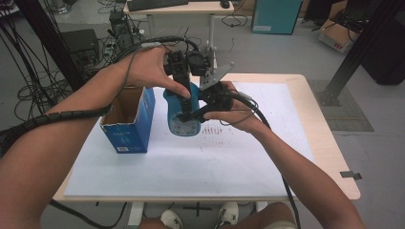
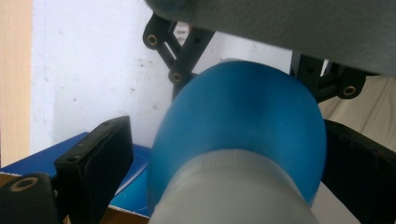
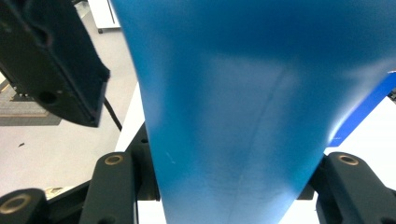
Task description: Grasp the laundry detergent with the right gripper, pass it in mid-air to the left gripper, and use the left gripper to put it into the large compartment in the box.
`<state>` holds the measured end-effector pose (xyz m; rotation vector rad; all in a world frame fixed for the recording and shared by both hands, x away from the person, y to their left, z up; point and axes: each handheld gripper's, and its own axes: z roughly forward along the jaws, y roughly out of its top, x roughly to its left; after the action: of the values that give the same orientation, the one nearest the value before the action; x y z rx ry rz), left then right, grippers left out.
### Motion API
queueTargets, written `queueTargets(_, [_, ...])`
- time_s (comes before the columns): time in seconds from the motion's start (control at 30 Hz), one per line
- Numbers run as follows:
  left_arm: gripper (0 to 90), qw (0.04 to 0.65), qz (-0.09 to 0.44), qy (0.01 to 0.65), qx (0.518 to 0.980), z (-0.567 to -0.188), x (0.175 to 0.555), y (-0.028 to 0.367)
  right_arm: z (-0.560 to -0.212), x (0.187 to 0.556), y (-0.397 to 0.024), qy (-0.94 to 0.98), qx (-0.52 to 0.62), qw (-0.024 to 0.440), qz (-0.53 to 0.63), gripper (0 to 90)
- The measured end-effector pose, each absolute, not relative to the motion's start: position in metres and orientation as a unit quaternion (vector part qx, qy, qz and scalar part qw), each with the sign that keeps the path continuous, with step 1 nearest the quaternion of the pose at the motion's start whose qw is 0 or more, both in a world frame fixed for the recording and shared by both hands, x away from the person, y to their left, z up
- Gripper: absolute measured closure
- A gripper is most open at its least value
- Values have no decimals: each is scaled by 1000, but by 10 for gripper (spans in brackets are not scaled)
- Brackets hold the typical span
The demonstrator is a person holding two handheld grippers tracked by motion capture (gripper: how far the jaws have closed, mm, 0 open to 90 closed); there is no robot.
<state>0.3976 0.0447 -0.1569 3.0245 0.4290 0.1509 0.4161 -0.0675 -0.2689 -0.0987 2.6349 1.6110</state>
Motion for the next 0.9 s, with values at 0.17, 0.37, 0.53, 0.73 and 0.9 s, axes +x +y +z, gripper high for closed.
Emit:
queueTargets(0.17, [144, 45, 49, 143, 988, -159, 398, 46, -269, 416, -68, 851, -33, 27, 523, 439])
queueTargets(0.37, [199, 43, 41, 144, 988, -159, 399, 45, -271, 419, -67, 846, -42, 35, 530, 439])
queueTargets(0.53, [238, 43, 37, 147, 988, -159, 399, 45, -271, 418, -67, 846, -44, 33, 530, 439])
queueTargets(0.73, [315, 43, 31, 144, 988, -160, 400, 46, -271, 418, -67, 846, -45, 33, 531, 439])
queueTargets(0.9, [326, 42, 24, 146, 988, -161, 399, 47, -272, 418, -66, 847, -48, 35, 529, 439])
